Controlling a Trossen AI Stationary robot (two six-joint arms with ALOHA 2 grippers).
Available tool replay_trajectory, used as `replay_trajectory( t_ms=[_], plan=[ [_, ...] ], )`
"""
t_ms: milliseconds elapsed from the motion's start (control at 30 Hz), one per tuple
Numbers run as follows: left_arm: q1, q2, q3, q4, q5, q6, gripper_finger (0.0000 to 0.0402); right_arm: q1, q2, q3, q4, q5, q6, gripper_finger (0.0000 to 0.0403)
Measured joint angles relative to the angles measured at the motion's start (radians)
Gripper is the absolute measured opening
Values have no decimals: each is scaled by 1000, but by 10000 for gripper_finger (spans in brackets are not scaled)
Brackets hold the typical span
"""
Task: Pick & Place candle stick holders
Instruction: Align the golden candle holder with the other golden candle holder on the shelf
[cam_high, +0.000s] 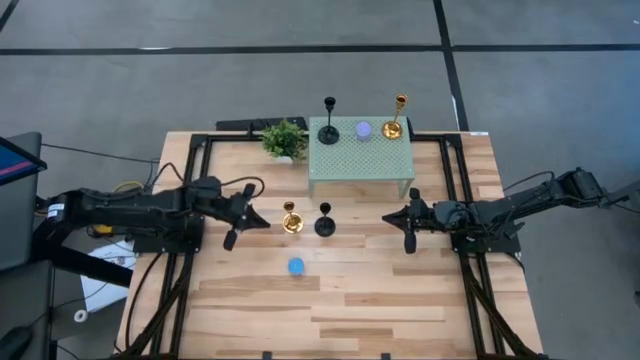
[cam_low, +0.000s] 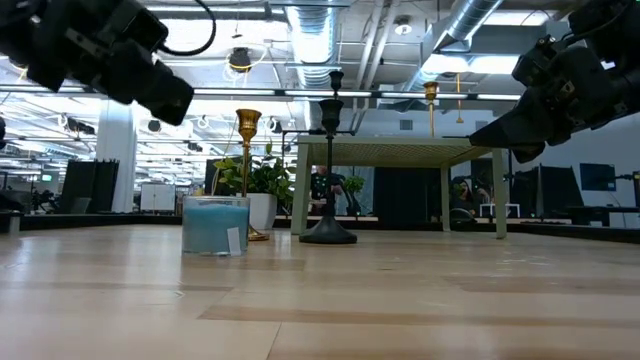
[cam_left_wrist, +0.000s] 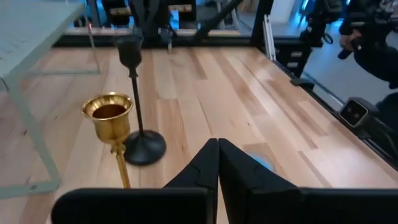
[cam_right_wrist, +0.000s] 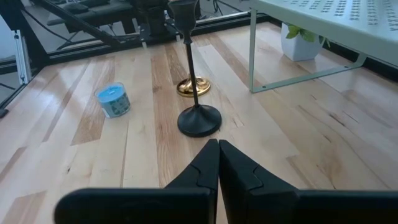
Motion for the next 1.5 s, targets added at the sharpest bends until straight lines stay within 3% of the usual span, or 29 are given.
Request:
replay_trajectory(
  t_ms=[200,333,400,733,1033,1200,1500],
  plan=[
    [-2,21,-144,250,-30,-28,7,0,0,0,0,0,0,1],
    [-1,21,-210,260,-228,-65,6,0,0,0,2,0,0,1],
    [-1,22,-235,253,-269,-76,5,0,0,0,3,0,0,1],
    [-13,42,-234,278,-262,-118,14,-7,0,0,18,2,0,1],
    [-16,212,-233,357,-262,-133,17,-39,0,0,19,2,0,1],
    [-15,333,-233,551,-262,-133,53,-46,0,0,18,1,0,1],
    [-15,501,-233,634,-270,-199,156,-45,0,0,18,0,0,1]
  ],
)
